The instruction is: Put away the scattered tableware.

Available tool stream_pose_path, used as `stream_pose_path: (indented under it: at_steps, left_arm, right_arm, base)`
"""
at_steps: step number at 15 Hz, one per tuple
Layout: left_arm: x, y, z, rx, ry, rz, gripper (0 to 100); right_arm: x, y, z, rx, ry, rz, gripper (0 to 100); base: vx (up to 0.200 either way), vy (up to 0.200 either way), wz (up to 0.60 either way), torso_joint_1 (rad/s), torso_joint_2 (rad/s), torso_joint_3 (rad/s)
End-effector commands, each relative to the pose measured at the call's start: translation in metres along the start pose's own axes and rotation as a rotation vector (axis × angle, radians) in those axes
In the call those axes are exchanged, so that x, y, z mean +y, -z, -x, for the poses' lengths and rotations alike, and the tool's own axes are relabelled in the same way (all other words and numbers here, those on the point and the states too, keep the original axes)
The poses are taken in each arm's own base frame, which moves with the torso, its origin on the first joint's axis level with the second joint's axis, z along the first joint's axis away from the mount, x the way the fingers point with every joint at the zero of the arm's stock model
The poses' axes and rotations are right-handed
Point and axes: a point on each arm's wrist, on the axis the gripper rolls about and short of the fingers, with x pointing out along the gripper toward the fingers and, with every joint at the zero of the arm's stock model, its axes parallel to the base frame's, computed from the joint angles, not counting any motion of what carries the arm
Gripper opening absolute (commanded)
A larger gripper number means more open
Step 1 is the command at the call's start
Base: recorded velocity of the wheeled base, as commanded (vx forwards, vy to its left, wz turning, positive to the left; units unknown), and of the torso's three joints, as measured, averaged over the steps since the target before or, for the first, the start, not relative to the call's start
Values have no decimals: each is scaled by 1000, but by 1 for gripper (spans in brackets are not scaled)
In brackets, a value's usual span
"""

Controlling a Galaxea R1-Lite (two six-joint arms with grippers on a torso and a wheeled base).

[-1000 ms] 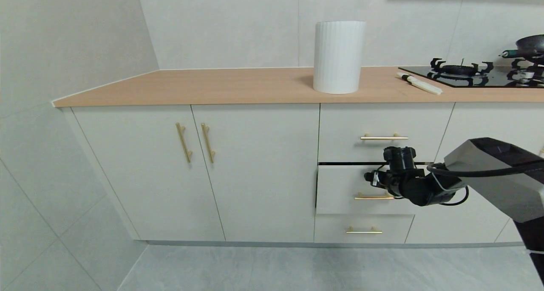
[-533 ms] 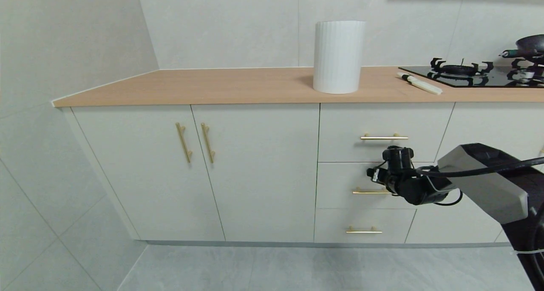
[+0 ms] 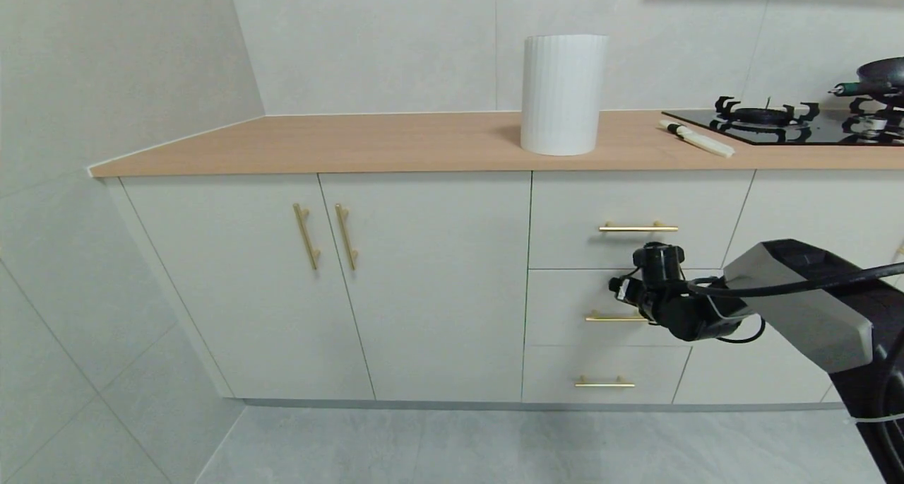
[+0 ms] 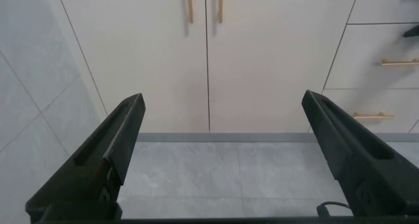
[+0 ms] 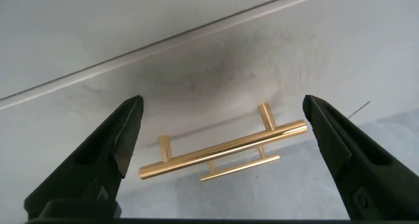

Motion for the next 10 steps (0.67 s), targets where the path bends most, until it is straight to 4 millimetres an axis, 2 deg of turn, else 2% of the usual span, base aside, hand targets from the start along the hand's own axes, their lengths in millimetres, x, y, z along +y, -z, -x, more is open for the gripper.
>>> stream_pose_path:
  at_steps: [1, 2, 6, 8, 10]
  left_arm:
    - [0, 0, 0, 0, 1, 0, 100]
    - [0, 0, 0, 0, -1, 0, 100]
    - [0, 0, 0, 0, -1, 0, 100]
    - [0, 0, 0, 0, -1, 0, 100]
    - [0, 0, 0, 0, 1, 0, 100]
  right_arm:
    - [-6, -22, 50, 21, 0, 12, 100]
    - [-10, -30, 71, 27, 0, 17, 100]
    - [-36, -66, 178, -28, -16, 8, 100]
    - [-57, -85, 253, -124, -52, 2, 100]
    - [-85, -85, 324, -233, -67, 25, 100]
  base:
    - [0, 0, 0, 0, 0, 0]
    - [0, 0, 0, 0, 0, 0]
    - [0, 0, 0, 0, 0, 0]
    - [0, 0, 0, 0, 0, 0]
    - [0, 0, 0, 0, 0, 0]
